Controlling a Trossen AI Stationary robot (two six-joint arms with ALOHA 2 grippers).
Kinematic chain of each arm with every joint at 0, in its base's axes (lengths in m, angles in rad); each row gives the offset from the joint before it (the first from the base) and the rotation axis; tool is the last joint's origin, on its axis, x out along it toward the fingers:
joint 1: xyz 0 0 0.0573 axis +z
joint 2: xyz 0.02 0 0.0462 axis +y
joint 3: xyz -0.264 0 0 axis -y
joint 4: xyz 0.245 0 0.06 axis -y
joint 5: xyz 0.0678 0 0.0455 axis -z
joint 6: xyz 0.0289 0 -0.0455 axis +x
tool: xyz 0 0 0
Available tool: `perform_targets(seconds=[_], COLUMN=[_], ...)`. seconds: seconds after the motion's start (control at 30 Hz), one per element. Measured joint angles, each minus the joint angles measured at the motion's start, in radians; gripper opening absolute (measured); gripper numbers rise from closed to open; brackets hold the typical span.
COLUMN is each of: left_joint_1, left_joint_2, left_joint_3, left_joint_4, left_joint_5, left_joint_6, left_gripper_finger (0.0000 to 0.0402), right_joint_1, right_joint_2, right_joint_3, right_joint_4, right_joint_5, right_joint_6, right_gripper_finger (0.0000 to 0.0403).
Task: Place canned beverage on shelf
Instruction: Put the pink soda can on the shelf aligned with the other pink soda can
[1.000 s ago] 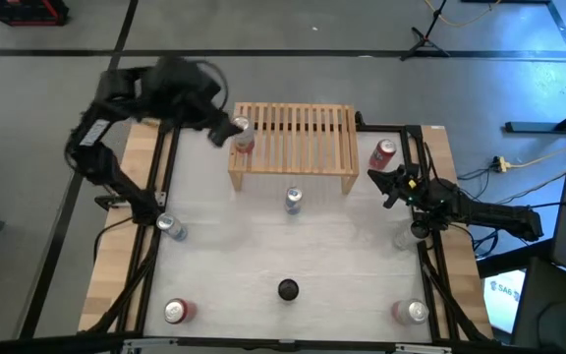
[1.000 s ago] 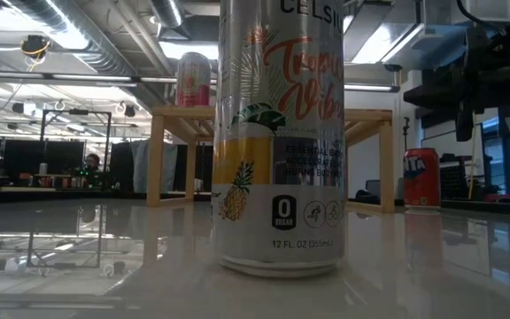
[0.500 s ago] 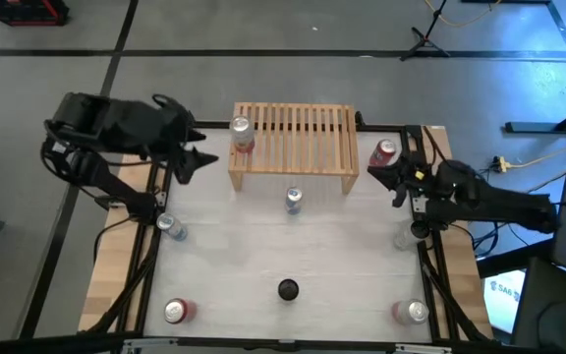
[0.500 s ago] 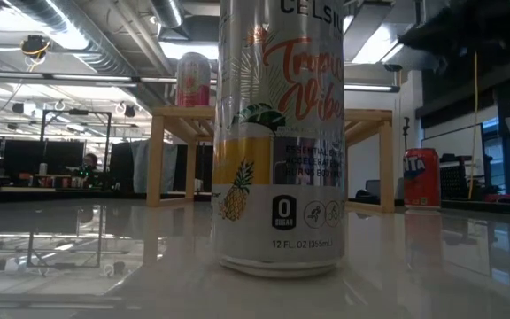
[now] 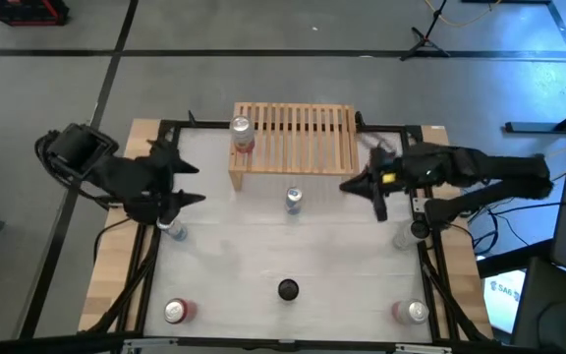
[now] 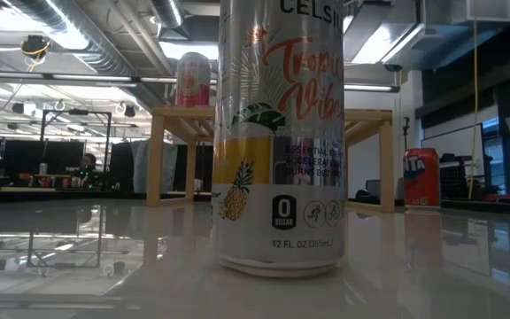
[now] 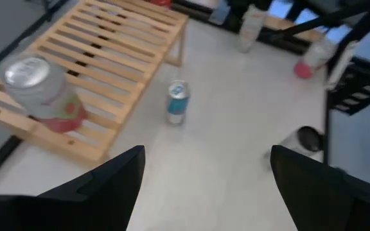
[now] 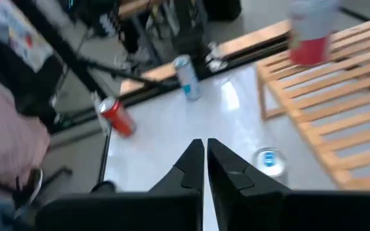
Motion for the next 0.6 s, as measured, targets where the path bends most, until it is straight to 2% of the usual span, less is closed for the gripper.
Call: perform_targets(seconds=[0.13,0.27,0.5,0.6], left_joint_1=[-0.063,-0.091,-0.112,-0.112], left_joint_2=[-0.057,-0.082,-0.086,-0.087], left_joint_3=[-0.124,-0.219,-0.302,-0.324], left_joint_4=[0.091,0.155,0.171,0.178], left_joint_5=[-0.008,-0.021,-0.036,-0.042], left_joint_6=[-0.013,0.004,0.006,0.012], left_gripper_finger=[0.0325,0.0325,0.0325,0.0325], right_joint_1=[0.141,0.267,0.477,0.558], right_joint_2=[0.127,0.221,0.296,0.319], right_joint_3=[0.146,0.233,0.267,0.266], right_joint_4=[-0.112,-0.196,-0.32,-0.374], right_joint_5=[0.068,0.07,0.067,0.034], right_joint_6=[0.058,0.184,0.541,0.693], right_gripper_finger=[0.0012,0.0012,0.0012,0.0012])
